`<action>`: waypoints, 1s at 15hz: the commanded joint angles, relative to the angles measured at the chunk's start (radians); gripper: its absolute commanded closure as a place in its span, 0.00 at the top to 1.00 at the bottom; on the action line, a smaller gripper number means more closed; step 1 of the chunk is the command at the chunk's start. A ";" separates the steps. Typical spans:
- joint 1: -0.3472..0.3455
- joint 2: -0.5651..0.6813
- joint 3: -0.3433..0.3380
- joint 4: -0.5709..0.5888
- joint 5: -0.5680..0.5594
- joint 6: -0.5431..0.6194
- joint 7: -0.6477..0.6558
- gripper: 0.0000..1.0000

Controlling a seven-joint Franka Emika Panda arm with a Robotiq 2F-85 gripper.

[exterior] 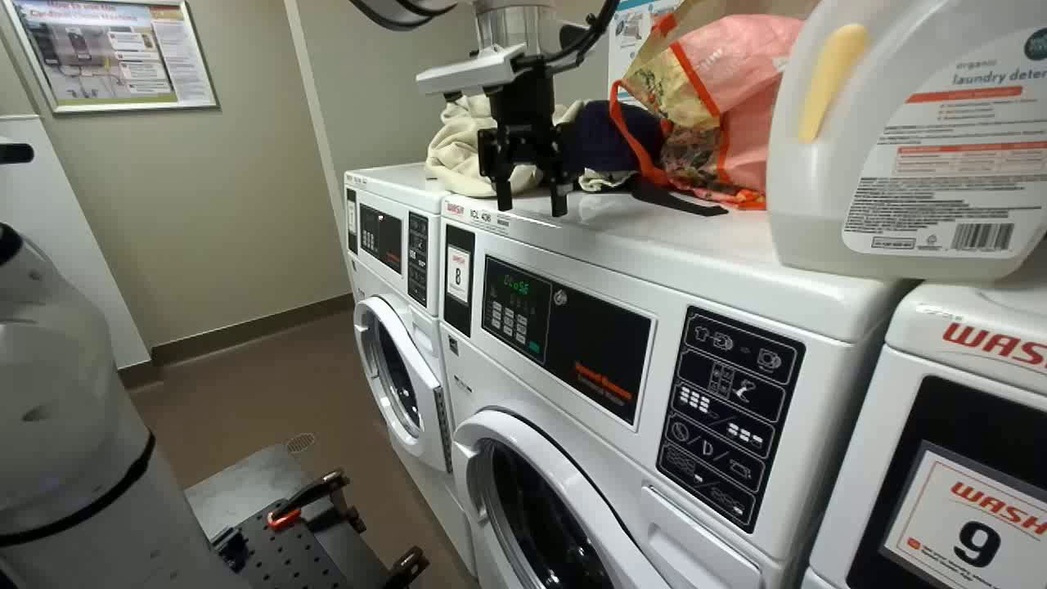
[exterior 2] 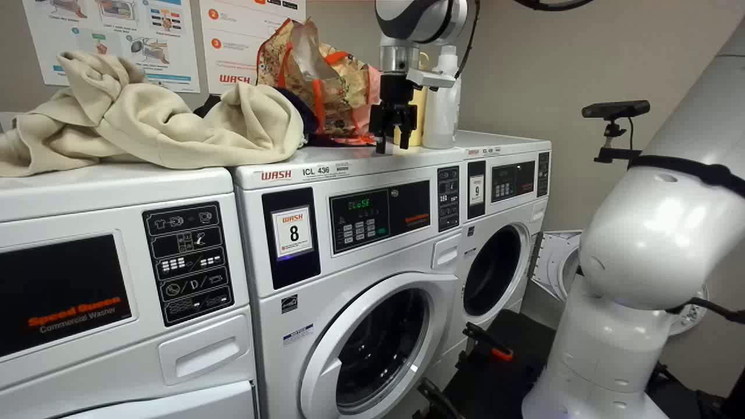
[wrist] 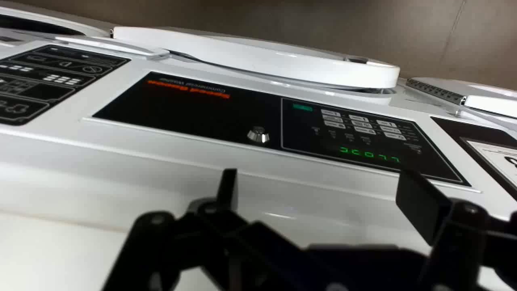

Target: Move the pink bag forward

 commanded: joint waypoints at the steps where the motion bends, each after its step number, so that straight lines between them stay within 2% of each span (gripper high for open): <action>1: -0.004 0.001 0.004 0.002 0.001 -0.001 -0.001 1.00; 8: 0.007 0.003 0.059 0.097 0.102 0.054 0.263 1.00; 15: 0.003 0.069 0.112 0.282 0.002 0.180 0.301 1.00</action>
